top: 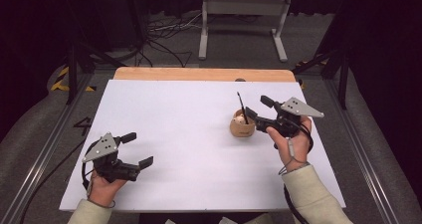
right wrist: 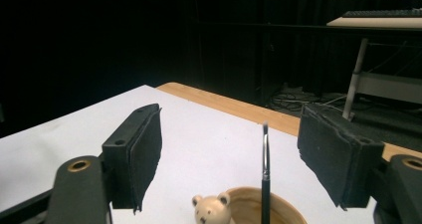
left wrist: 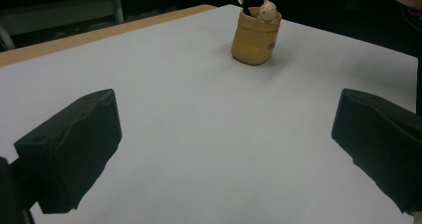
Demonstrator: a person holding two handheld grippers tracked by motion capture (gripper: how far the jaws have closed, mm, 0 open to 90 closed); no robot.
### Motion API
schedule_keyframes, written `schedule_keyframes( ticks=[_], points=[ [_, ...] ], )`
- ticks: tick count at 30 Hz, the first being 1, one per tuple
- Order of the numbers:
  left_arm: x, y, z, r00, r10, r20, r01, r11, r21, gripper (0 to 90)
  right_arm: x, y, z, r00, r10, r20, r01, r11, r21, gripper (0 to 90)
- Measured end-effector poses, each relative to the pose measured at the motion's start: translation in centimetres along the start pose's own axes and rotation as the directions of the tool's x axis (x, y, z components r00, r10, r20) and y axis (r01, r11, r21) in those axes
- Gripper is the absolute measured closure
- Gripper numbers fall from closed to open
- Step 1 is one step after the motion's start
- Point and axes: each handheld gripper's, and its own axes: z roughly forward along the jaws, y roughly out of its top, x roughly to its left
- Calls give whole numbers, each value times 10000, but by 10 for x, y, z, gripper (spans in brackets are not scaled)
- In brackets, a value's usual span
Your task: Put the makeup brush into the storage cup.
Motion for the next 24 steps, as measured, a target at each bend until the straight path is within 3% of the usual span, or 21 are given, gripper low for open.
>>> schedule_keyframes(
  ticks=[5, 13, 24],
  points=[
    [0, -1, -2, 9999, -144, 83, 145, 9998, -101, 0, 2, 1, -15, 9994, -223, -275, 222, 9997, -28, 244],
    [-6, -2, -9, 9999, -92, -99, 86, 9983, -577, 0, 3, -8, -38, 9892, -560, -1358, 596, 9980, 223, 215],
    [-10, -9, -12, 9995, -282, 129, 290, 9974, -661, 1, 7, -22, -51, 9846, -642, -1624, 734, 9960, 513, 202]
  ],
)
